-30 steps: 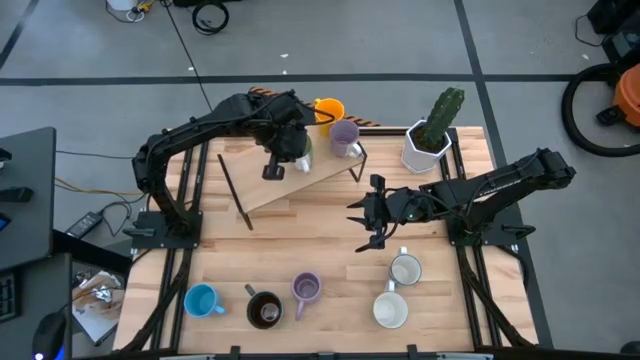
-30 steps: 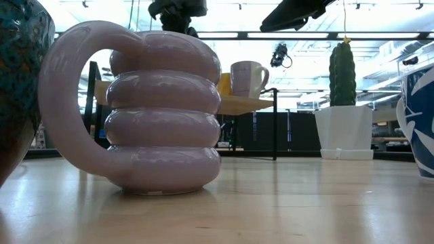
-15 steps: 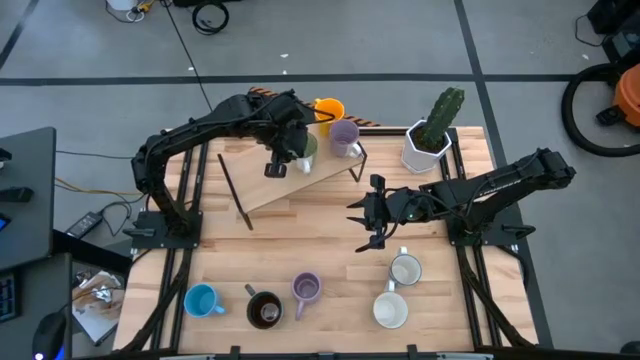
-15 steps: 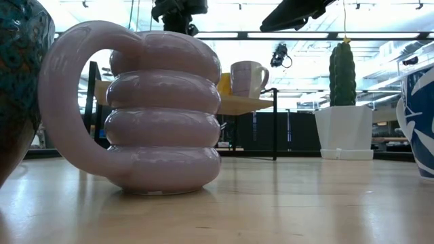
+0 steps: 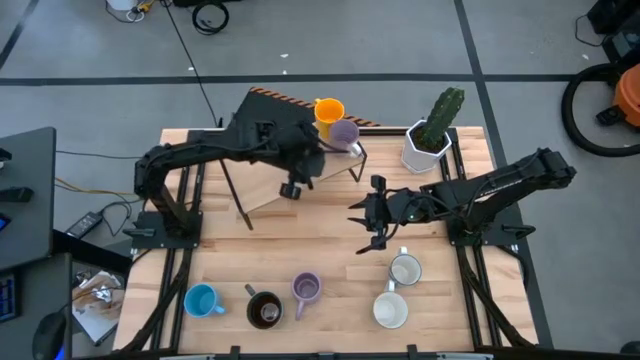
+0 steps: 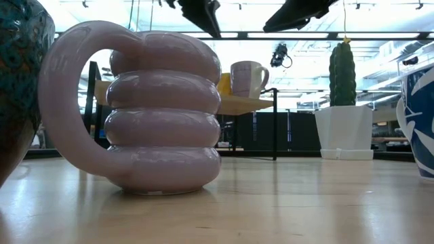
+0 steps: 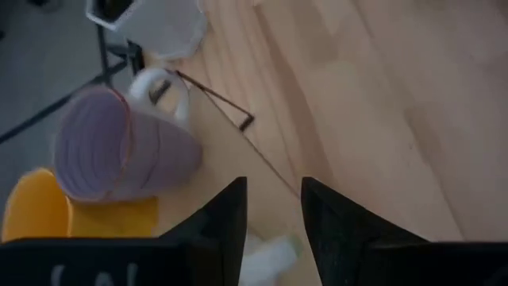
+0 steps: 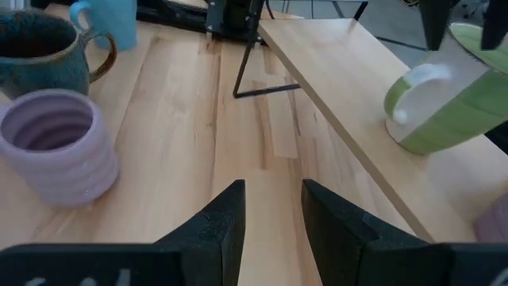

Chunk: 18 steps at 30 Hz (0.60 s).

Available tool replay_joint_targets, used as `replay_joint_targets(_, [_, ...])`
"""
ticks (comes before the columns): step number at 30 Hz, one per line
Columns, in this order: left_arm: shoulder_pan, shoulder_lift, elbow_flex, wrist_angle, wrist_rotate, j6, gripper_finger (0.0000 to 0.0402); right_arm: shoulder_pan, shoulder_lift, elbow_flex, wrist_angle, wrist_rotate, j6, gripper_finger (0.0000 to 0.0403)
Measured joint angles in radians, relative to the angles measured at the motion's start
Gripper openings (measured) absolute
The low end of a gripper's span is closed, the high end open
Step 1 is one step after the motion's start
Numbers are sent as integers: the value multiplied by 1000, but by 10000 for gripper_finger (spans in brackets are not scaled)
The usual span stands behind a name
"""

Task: Place coffee mugs
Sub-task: Put the green mug on the shelf

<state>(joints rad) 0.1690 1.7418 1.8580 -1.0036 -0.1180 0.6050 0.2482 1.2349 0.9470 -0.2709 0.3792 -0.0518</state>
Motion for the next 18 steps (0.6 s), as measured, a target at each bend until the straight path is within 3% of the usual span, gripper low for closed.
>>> replay_joint_targets(6, [-5, 77, 0, 20, -94, -93, 127, 43, -69, 0, -73, 104, 33, 130])
replay_joint_targets(11, [-20, 136, 0, 1, -191, -102, 127, 75, -97, 0, -92, 123, 49, 130])
replay_joint_targets(18, [-52, 158, 0, -84, -243, -138, 127, 92, -96, 0, -100, 146, 57, 130])
